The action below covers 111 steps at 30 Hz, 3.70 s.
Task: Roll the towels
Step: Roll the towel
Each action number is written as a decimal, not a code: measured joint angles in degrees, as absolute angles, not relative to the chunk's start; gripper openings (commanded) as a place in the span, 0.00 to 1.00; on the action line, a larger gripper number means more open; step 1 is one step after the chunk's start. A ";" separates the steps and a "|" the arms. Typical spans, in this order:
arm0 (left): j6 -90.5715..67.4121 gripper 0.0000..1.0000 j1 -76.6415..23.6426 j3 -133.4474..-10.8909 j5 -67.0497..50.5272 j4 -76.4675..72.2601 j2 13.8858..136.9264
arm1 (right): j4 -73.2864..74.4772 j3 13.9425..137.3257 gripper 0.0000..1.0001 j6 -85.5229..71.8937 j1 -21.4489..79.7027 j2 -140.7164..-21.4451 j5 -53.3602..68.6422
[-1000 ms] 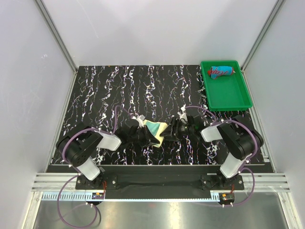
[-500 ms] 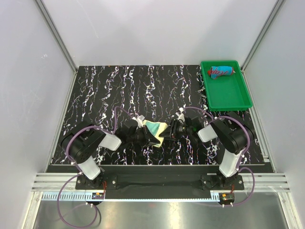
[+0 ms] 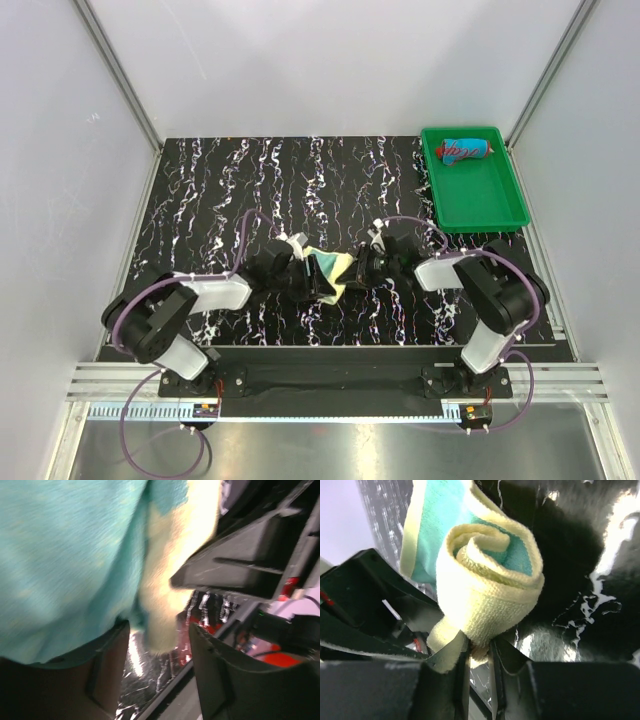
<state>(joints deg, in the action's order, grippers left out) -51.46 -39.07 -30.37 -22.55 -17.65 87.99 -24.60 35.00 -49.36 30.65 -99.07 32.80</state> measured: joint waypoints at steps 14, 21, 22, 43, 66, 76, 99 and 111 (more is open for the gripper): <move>-35.14 0.63 -53.98 -43.90 9.67 13.39 78.87 | 14.06 51.86 0.14 -39.81 33.23 -95.59 21.08; -26.92 0.68 -66.59 -48.10 22.94 13.47 78.59 | 24.32 55.83 0.14 -38.50 33.65 -95.66 18.13; -25.89 0.68 -67.85 -48.42 24.10 13.30 79.05 | 25.28 56.25 0.14 -38.39 33.67 -95.70 17.98; -19.46 0.66 -75.09 -56.90 33.76 8.38 98.65 | 33.06 59.90 0.16 -37.74 33.76 -95.88 17.41; -24.01 0.09 -75.83 -59.13 41.28 12.03 103.72 | 33.58 60.73 0.47 -37.52 33.87 -96.01 19.18; -24.77 0.07 -74.37 -56.58 35.77 11.70 100.27 | 38.48 66.83 0.66 -35.14 31.14 -96.03 18.02; -32.27 0.05 -50.11 -43.64 -7.99 -3.31 88.55 | 37.95 63.35 0.74 -30.59 18.74 -84.49 13.87; -40.23 0.04 -39.09 -37.21 -28.36 -17.58 92.42 | 14.02 43.03 0.76 -37.47 18.90 -82.46 31.68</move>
